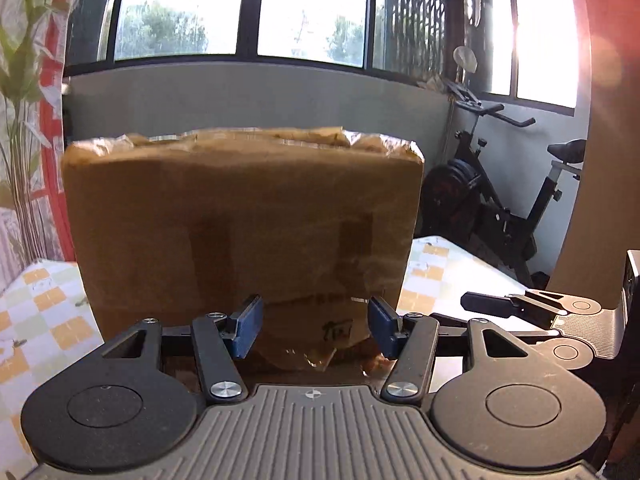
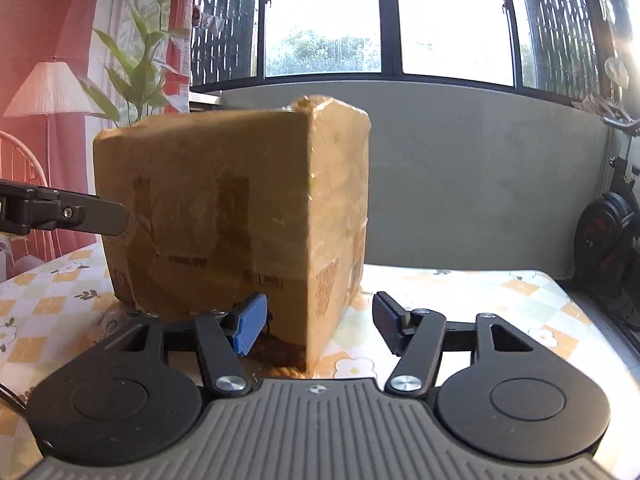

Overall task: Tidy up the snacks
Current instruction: 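Grasp the red jerky packet with the left tool while the right reaches the peanut packet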

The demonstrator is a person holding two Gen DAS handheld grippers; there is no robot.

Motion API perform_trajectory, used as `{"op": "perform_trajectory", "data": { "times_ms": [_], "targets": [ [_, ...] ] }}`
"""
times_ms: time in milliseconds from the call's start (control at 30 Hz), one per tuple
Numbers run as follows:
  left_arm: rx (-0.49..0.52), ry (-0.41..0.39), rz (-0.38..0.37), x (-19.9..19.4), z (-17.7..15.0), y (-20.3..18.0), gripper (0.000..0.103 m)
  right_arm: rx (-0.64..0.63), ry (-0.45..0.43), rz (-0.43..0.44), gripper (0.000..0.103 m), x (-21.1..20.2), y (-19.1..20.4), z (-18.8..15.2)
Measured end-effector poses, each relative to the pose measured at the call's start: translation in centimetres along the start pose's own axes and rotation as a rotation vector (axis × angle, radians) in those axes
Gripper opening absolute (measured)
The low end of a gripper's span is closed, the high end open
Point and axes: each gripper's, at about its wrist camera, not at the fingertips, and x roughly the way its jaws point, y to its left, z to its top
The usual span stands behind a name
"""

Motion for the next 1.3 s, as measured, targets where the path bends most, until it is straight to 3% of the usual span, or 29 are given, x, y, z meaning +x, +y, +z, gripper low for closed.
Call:
{"op": "perform_trajectory", "data": {
  "times_ms": [233,433,667,967,1000,1033,1100,1300],
  "targets": [
    [-0.043,0.156,-0.05,4.5,-2.6,-0.4,0.06,0.113,0.02,0.006,0.04,0.5,-2.3,-1.6],
    [-0.008,0.232,-0.093,7.7,-3.8,-2.2,0.06,0.168,0.014,0.022,0.039,0.1,-3.6,-1.9],
    [0.011,0.299,-0.085,10.0,-5.0,-3.4,0.06,0.194,0.014,0.039,0.039,0.1,-3.9,-1.9],
    [0.092,0.319,-0.069,11.3,-6.1,-4.9,0.06,0.194,0.033,0.053,0.039,0.4,-3.9,-1.9],
    [0.116,0.317,-0.065,11.4,-6.1,-5.3,0.058,0.198,0.035,0.054,0.039,0.4,-4.0,-1.9],
    [0.116,0.316,-0.081,11.5,-6.1,-5.5,0.047,0.2,0.036,0.054,0.039,0.4,-4.0,-1.9],
    [0.12,0.318,-0.089,11.4,-6.0,-5.7,0.041,0.203,0.04,0.055,0.039,0.5,-4.0,-1.9],
    [0.037,0.316,-0.087,10.6,-6.3,-4.5,0.04,0.208,0.071,0.063,0.039,0.9,-4.2,-1.8]
  ]
}}
